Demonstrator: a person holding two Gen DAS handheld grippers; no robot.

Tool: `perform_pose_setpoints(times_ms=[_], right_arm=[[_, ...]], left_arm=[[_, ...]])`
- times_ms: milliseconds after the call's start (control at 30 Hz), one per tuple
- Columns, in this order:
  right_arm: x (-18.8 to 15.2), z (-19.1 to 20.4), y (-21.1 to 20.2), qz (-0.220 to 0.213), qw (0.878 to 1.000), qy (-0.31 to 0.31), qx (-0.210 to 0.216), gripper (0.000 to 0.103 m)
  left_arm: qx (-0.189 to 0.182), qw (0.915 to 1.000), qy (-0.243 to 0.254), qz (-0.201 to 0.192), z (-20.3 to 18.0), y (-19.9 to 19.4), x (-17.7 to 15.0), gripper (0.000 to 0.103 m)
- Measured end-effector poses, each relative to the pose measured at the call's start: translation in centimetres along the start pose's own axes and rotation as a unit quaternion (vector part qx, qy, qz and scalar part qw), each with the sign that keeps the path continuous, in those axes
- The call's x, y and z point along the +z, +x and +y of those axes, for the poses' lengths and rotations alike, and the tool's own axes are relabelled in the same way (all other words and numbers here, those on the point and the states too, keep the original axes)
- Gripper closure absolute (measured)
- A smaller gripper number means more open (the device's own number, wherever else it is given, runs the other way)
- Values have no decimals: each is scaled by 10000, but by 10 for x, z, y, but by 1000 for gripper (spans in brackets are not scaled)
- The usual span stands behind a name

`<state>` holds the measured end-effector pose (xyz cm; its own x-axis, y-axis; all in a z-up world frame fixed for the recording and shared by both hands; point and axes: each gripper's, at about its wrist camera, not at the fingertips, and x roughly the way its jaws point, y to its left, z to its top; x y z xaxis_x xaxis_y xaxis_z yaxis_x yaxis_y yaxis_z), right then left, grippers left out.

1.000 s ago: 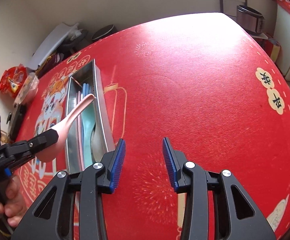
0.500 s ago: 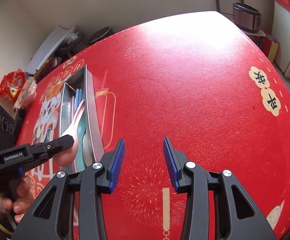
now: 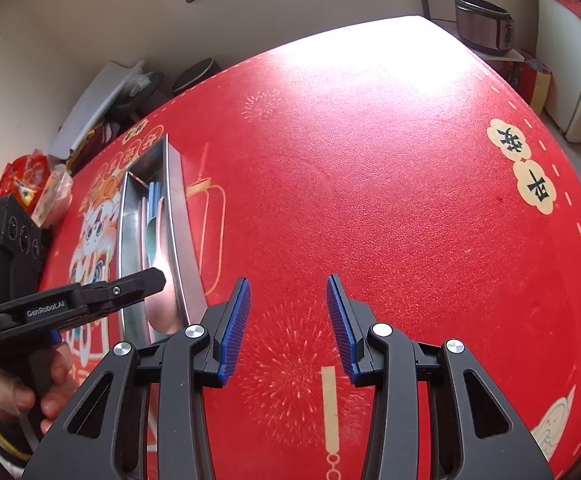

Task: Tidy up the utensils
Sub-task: 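Lower the pink spoon into the steel tray and open the left gripper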

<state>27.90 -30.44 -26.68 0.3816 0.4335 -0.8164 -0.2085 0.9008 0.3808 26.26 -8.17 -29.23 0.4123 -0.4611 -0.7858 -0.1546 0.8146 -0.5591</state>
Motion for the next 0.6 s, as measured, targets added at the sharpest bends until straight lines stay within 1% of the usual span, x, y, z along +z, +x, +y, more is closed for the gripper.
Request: perform_pose_setpoints(times_ms=[133, 267, 333, 433, 500, 600], right_arm=[[-1, 3, 1, -3, 10000, 33, 35, 64], [-4, 13, 1, -11, 10000, -12, 88, 64], [-5, 20, 0, -38, 9999, -74, 117, 64], [-9, 34, -3, -104, 9996, -197, 147, 64], [-12, 43, -5, -150, 9994, -271, 167, 64], [-19, 55, -5, -158, 9990, -369, 212, 64]], left_arm=[[135, 9998, 146, -71, 1, -10, 0, 74], [263, 9982, 439, -306, 0, -31, 0, 74], [375, 9960, 671, -464, 0, -46, -2, 73], [649, 9909, 943, -705, 7, -69, -5, 74], [839, 9874, 1009, -887, 18, -86, -10, 73], [1008, 9836, 1025, -1088, 41, -107, -21, 74]])
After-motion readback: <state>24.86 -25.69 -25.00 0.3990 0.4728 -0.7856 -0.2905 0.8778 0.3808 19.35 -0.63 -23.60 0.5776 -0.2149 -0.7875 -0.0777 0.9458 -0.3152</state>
